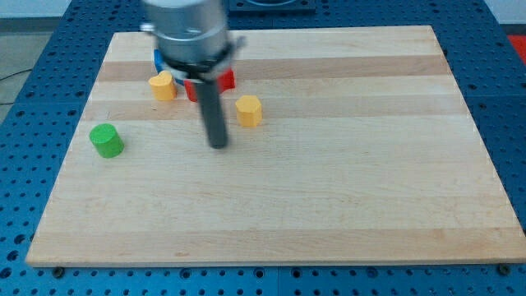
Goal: Move yellow hexagon into the red circle
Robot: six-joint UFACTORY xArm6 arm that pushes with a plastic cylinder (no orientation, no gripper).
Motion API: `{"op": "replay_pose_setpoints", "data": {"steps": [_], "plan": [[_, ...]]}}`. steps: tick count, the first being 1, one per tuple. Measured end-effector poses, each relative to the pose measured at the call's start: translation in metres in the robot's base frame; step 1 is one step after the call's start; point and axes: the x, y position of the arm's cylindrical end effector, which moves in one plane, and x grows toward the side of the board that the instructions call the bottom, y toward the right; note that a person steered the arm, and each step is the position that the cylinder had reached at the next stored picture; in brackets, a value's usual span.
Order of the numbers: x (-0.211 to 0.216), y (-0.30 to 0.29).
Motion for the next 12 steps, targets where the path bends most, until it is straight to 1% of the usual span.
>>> {"op": "replay_pose_setpoints", "data": {"steps": [1,2,3,4,5,6,7,8,9,10,11,12], "plan": [[-0.012,0.078],[-0.035,0.048],[-0.05,-0.044],[-0.037,0.0],[-0.051,0.024],[-0.066,0.011],[-0.066,0.015],[-0.085,0.03],[-0.077,-0.034],[-0.066,-0.081],[-0.048,-0.076],[-0.042,-0.101]]}}
